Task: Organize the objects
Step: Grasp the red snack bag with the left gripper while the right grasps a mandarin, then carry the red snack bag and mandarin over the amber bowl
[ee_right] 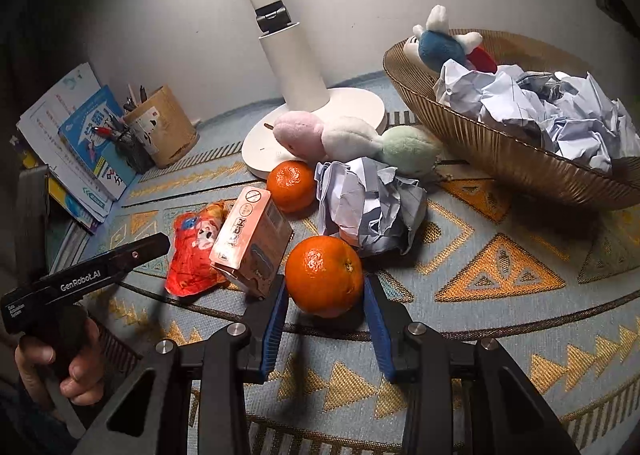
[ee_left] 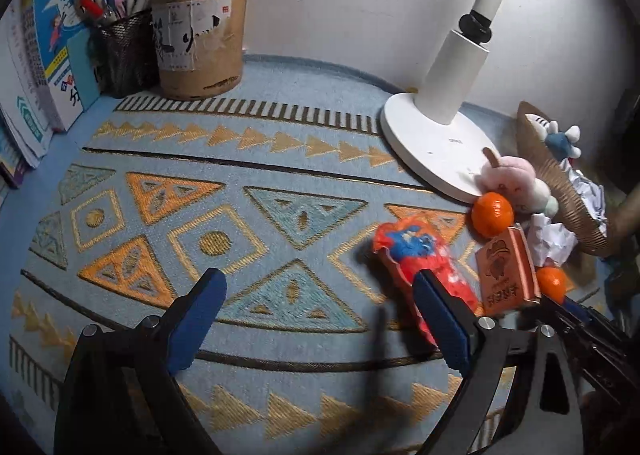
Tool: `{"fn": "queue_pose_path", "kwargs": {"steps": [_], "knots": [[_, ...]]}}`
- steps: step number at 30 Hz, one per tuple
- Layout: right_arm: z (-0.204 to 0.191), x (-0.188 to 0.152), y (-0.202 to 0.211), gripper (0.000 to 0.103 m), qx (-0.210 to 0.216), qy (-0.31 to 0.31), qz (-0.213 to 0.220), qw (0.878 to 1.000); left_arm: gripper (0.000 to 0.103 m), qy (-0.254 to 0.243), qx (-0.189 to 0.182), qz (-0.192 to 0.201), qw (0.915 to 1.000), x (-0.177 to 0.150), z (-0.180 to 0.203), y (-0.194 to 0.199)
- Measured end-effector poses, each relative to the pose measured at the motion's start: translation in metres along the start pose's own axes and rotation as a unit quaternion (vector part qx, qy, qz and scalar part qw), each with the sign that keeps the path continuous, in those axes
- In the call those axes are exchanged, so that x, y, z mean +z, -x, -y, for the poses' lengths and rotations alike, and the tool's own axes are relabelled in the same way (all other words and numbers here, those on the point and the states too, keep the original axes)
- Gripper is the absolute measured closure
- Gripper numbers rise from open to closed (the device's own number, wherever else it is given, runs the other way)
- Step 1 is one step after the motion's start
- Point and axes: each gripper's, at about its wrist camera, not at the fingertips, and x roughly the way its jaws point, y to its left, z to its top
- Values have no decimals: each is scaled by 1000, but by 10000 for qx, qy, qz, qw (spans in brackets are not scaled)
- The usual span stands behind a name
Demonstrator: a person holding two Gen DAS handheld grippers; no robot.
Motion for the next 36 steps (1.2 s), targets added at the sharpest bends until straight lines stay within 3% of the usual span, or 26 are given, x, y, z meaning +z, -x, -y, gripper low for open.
{"fn": "queue_pose_path", "kwargs": {"steps": [2, 4, 8, 11, 12, 15, 19, 24, 27, 31, 36], "knots": [[-2, -1, 2, 66, -29, 74, 30, 10000, 9, 82, -309, -31, 9995, 0, 13, 0], [-5, -2, 1, 66, -80, 123, 36, 9999, 10, 5, -199, -91, 9998, 2, 29, -6], [-2, -2, 1, 66, 5, 47, 45, 10000, 37, -303, 63, -268, 9992, 4, 54, -29], [1, -1, -1, 66, 70, -34, 29, 10000, 38, -641, 277, -141, 9975, -3, 68, -33], [1, -1, -1, 66, 97, -25, 21, 9999, 49, -760, 295, -70, 9966, -6, 71, -32], [-5, -1, -1, 66, 50, 135, 54, 9999, 67, -941, 57, -50, 9955, -10, 73, -27], [-10, -3, 7, 66, -1, 253, 232, 9994, 77, -1076, -185, 64, 9940, -19, 58, -9], [2, -15, 27, 66, 88, 6, 207, 9997, 79, -901, -362, 204, 9951, -24, 29, 6], [4, -26, 42, 66, -537, 300, 139, 9980, 78, -823, -499, 243, 9951, -31, 23, 5], [-2, -34, 48, 66, -1566, 1092, 117, 9815, 78, -742, -617, 292, 9949, -33, 19, 4], [5, -40, 42, 65, -1271, 1025, 3, 9866, 78, -750, -587, 313, 9950, -32, 17, 3]]}}
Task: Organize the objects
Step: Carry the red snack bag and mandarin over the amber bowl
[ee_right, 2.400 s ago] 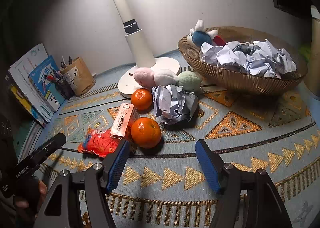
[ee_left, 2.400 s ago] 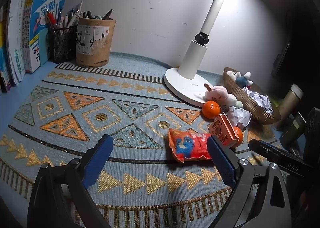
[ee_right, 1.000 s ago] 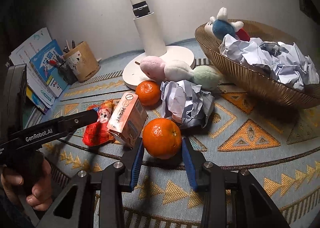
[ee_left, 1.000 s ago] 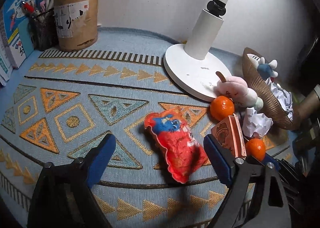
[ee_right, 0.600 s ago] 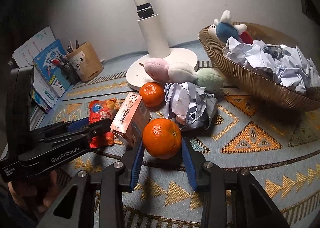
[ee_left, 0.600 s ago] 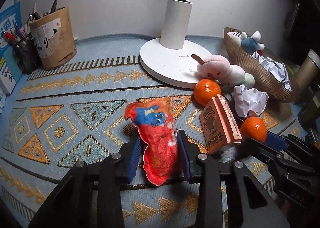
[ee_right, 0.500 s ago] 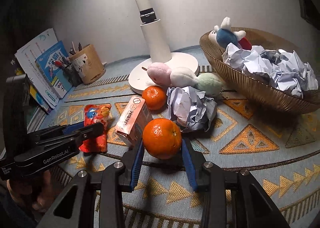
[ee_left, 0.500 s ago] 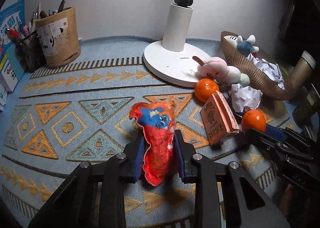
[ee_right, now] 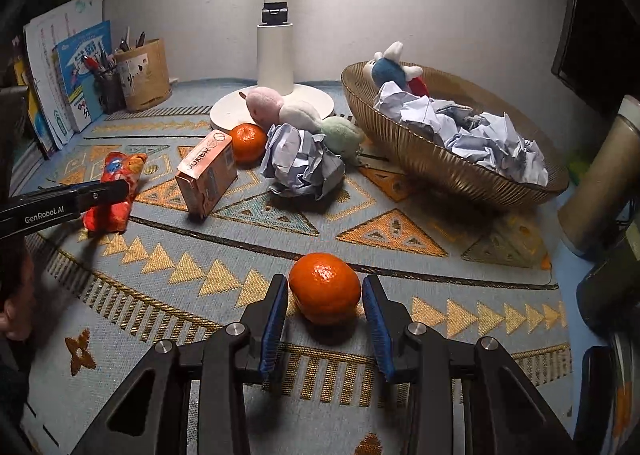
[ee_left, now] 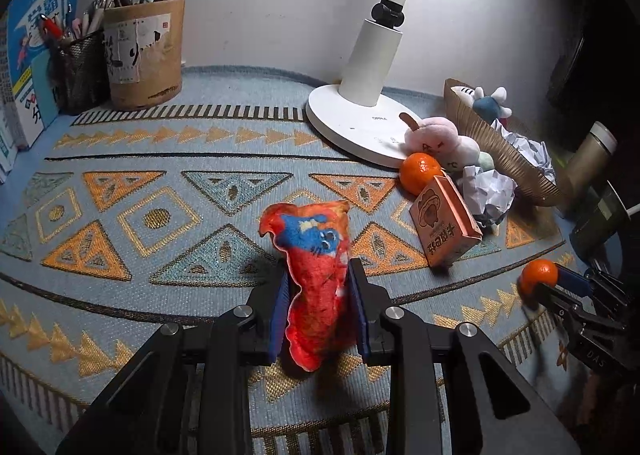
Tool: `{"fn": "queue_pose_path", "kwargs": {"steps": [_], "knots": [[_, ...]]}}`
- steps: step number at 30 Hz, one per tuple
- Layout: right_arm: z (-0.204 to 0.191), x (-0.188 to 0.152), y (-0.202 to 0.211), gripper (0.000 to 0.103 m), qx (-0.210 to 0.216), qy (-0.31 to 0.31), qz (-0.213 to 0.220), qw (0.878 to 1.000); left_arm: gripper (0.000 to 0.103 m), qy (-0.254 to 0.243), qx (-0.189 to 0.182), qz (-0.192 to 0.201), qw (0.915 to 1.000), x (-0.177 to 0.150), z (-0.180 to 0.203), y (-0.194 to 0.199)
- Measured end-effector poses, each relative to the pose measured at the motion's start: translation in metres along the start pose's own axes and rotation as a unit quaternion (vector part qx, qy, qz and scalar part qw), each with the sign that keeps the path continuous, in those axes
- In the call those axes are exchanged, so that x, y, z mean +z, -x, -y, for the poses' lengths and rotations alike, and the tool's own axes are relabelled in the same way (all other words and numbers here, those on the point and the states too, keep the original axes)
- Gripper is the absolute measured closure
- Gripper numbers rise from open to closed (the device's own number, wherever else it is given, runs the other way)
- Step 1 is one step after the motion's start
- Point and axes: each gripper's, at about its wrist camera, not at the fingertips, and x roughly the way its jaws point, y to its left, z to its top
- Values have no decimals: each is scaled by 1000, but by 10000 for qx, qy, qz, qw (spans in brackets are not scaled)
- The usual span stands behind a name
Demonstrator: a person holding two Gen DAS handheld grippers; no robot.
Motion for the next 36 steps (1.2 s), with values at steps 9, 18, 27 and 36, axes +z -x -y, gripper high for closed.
{"fn": "queue_pose_path", "kwargs": {"steps": [9, 18, 27, 36], "knots": [[18, -8, 11, 36, 588, -707, 38, 9958, 66, 180, -132, -127, 9997, 2, -10, -4], [8, -6, 0, 35, 987, -914, -135, 9908, 19, -223, 303, 9, 9993, 3, 8, 2], [-6, 4, -15, 35, 879, -827, -287, 9923, 72, -302, 561, -96, 9979, 5, 15, -6], [11, -2, 16, 64, 1239, -917, 63, 9880, 78, -270, 143, 178, 9994, 15, 32, 22]]}}
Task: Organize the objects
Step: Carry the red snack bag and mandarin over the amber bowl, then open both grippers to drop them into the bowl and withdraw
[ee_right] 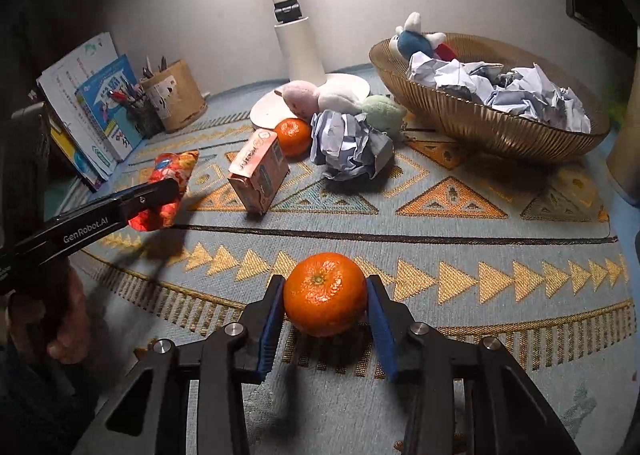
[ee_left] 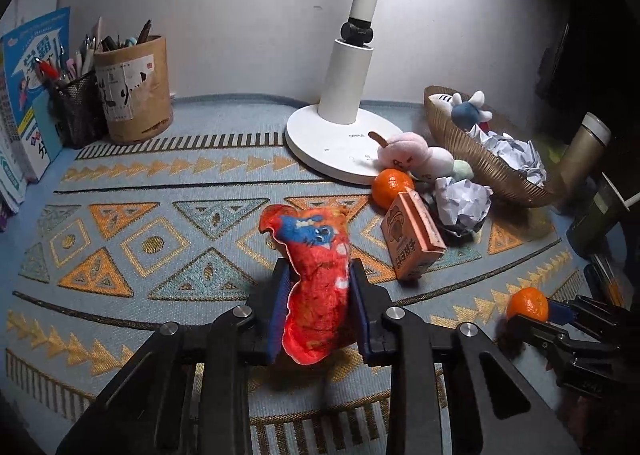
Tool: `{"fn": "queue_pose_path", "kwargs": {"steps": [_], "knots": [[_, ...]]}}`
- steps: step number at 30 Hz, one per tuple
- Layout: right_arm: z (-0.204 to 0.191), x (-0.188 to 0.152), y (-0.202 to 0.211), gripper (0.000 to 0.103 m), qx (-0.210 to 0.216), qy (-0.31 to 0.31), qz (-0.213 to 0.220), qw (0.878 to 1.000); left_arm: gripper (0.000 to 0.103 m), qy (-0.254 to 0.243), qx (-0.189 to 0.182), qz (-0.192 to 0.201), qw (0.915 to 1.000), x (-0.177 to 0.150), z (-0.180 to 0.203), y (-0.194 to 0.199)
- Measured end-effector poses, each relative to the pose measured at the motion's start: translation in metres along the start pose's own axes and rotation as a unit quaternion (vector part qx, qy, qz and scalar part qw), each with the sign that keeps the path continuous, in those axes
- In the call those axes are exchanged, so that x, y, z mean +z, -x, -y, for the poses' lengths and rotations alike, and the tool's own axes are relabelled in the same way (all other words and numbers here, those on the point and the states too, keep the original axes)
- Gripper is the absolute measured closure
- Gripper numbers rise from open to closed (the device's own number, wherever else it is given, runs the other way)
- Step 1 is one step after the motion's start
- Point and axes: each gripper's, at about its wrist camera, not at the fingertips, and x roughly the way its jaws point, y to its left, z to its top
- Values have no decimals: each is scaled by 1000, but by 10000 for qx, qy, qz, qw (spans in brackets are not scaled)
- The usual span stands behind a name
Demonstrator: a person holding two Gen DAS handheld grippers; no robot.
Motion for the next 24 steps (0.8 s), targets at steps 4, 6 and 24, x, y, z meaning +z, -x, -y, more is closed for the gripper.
{"fn": "queue_pose_path", "kwargs": {"steps": [4, 6, 24], "knots": [[35, 27, 41, 64, -110, -391, 550, 9977, 78, -59, -380, 151, 9991, 25, 24, 11], [54, 47, 58, 64, -323, -564, 840, 9943, 78, -223, -566, 214, 9979, 45, 46, 11], [160, 166, 29, 45, -830, -1511, 1346, 9758, 35, -1101, -1395, 636, 9820, 147, 176, -81]]}}
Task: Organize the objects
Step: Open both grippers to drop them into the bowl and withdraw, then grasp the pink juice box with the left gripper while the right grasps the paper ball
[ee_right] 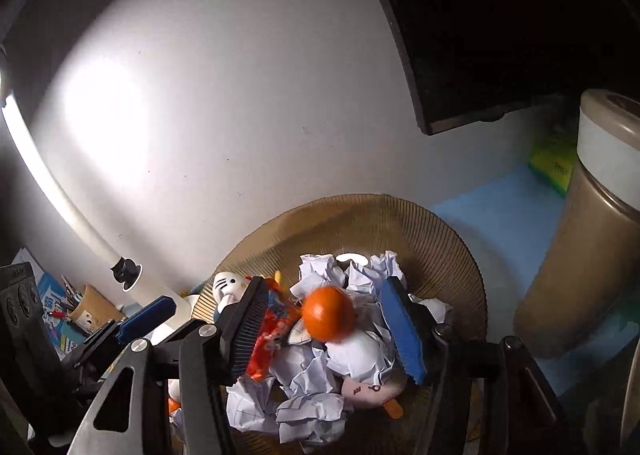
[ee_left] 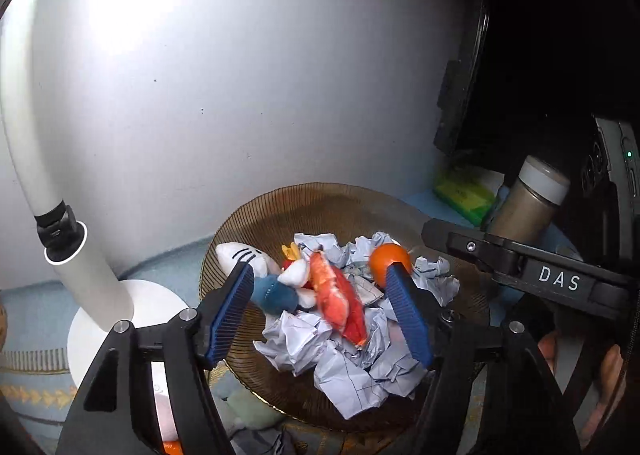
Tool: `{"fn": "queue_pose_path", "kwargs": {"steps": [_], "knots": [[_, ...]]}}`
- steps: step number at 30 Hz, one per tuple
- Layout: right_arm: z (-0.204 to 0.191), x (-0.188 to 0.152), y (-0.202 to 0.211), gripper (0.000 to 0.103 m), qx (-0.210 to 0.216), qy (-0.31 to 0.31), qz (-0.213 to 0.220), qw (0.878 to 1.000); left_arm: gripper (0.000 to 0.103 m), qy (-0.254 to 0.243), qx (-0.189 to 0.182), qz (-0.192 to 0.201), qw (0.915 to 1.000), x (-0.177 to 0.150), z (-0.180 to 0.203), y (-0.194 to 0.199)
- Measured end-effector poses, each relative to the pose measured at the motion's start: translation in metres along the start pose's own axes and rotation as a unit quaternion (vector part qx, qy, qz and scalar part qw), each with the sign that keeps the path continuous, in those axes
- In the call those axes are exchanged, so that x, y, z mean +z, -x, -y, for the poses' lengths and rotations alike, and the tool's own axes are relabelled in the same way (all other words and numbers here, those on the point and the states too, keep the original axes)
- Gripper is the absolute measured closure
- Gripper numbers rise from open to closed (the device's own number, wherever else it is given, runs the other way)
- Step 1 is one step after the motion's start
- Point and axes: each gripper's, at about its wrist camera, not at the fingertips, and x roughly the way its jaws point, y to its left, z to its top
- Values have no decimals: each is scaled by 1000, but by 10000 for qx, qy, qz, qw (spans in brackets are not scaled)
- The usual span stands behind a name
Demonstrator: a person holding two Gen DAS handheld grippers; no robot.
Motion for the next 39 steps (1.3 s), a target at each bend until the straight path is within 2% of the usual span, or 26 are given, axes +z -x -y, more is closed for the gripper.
{"fn": "queue_pose_path", "kwargs": {"steps": [4, 6, 8, 12, 13, 14, 16, 21, 25, 28, 31, 35, 37, 39], "knots": [[3, -11, 18, 40, 128, -69, 24, 9999, 30, 158, -4, 134, 9998, 2, -12, 32], [0, -19, 29, 39, 537, -111, -59, 9985, 27, 230, 44, 245, 9994, -1, -21, 55], [-6, -33, 40, 39, 694, -118, -133, 9974, 22, 295, 198, 389, 9986, -10, -32, 81], [-22, -62, 58, 37, 952, -116, -270, 9950, 22, 678, 420, 440, 9958, -36, -61, 127], [-24, -70, 59, 32, 1130, -188, -365, 9927, 22, 793, 472, 405, 9949, -43, -69, 135], [-26, -79, 58, 22, 1255, -287, -447, 9907, 22, 893, 512, 389, 9939, -52, -76, 142], [-33, -98, 55, 17, 1244, -389, -557, 9899, 21, 1041, 626, 305, 9921, -71, -88, 151], [-54, -147, 36, 18, 1202, -338, -1001, 9871, 21, 1476, 871, -173, 9850, -132, -121, 152], [-71, -176, 19, 18, 345, 307, -879, 9951, 21, 1535, 1178, -318, 9806, -168, -128, 140], [-73, -186, 11, 18, 246, 379, -1000, 9940, 21, 1592, 1195, -205, 9798, -179, -132, 140], [-70, -185, 13, 18, 157, 355, -941, 9948, 21, 1707, 1096, -141, 9791, -181, -136, 143], [-69, -185, 9, 18, 147, 330, -1026, 9941, 21, 1633, 1081, -220, 9804, -181, -133, 140], [-69, -183, 7, 18, 274, 210, -1207, 9921, 21, 1493, 1156, -189, 9818, -180, -126, 141], [-64, -180, -1, 16, 668, -248, -1464, 9867, 21, 1400, 935, -111, 9857, -176, -115, 144]]}}
